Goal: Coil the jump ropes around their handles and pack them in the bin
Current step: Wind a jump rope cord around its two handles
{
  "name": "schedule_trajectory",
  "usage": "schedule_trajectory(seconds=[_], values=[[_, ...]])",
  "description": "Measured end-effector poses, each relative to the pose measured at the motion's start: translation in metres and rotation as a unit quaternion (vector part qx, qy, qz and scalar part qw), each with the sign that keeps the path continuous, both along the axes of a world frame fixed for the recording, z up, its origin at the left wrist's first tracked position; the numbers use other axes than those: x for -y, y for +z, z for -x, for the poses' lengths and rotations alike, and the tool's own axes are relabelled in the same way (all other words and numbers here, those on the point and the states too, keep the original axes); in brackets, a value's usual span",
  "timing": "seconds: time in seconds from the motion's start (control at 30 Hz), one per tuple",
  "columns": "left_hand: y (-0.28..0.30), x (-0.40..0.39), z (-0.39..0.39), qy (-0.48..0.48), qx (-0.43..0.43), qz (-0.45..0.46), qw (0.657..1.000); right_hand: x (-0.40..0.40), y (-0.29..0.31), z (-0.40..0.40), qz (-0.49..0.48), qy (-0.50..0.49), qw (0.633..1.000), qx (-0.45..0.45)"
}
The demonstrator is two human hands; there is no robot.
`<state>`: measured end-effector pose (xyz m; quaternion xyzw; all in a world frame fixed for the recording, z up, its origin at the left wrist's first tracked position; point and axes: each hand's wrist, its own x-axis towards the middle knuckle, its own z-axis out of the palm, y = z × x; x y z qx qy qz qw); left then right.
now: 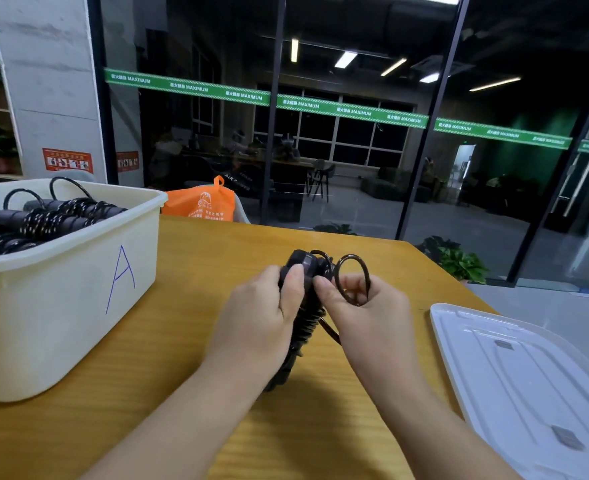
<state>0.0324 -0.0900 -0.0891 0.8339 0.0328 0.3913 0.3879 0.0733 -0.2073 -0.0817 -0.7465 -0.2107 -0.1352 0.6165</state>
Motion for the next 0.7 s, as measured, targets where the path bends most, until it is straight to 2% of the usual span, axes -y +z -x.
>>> schedule_trajectory(seconds=[0.13,0.27,0.37,0.5,0.7], values=[[-0.002,0.0,-0.003,0.013,0.005,-0.043,0.999,-0.001,0.0,-0.001,0.065,-0.021,0.998,0.017],[0.001,-0.001,-0.001,-0.004,-0.023,-0.086,0.996,0.003,0.003,-0.004,0.118,-0.018,0.993,-0.016],[0.003,-0.002,-0.001,-0.022,-0.058,-0.084,0.995,0.009,0.004,-0.006,0.098,0.002,0.995,-0.031],[0.006,-0.004,0.0,-0.029,-0.073,-0.054,0.995,0.01,0.004,-0.006,0.02,0.052,0.996,-0.077],[0.01,-0.005,0.002,-0.049,-0.097,0.007,0.994,0.015,0.011,-0.001,-0.006,0.133,0.99,-0.054]])
